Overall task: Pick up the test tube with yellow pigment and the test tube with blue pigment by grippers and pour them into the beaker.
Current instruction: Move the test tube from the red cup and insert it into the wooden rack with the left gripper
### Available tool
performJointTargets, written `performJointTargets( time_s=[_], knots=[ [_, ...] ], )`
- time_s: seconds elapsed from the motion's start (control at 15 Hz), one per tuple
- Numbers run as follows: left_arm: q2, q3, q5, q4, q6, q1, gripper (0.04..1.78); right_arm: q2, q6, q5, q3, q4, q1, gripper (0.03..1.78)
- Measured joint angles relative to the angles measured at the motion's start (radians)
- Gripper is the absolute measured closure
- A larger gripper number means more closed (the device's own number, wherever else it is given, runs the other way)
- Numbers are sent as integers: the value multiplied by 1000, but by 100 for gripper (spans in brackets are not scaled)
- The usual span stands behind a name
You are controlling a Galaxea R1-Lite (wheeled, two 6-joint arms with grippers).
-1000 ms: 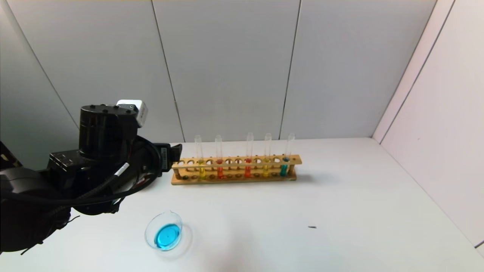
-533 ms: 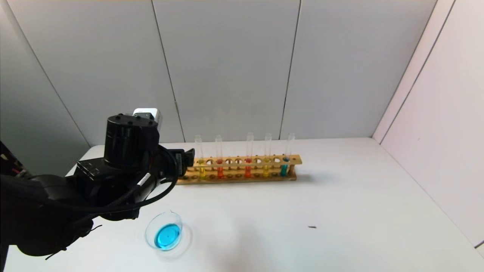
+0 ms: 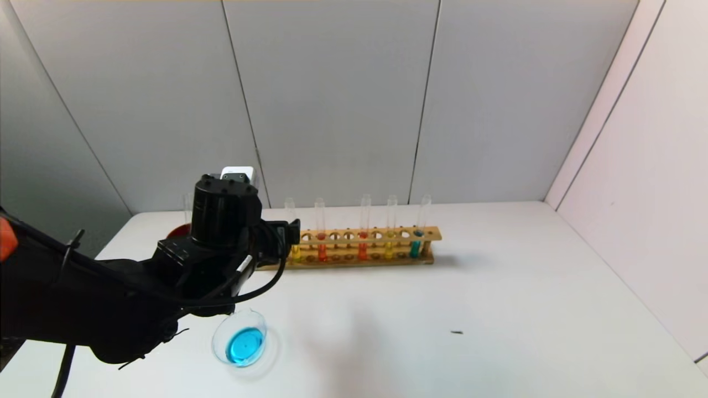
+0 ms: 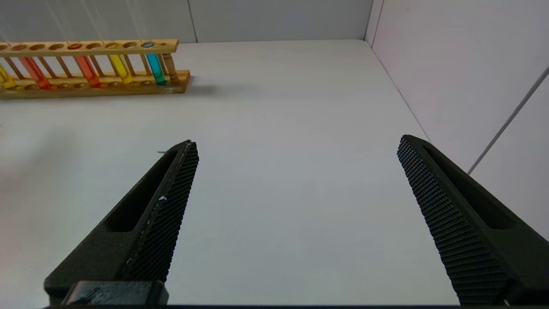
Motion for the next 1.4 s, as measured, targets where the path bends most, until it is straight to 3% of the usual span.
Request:
performJointTargets(
  time_s=[0.6,1.4],
  knots=[
    [125,-74,-3,-25,10,7,7,0,0,0,0,0,0,11],
    [257,-225,-16,-15,53,79,7,0,0,0,0,0,0,11]
  ],
)
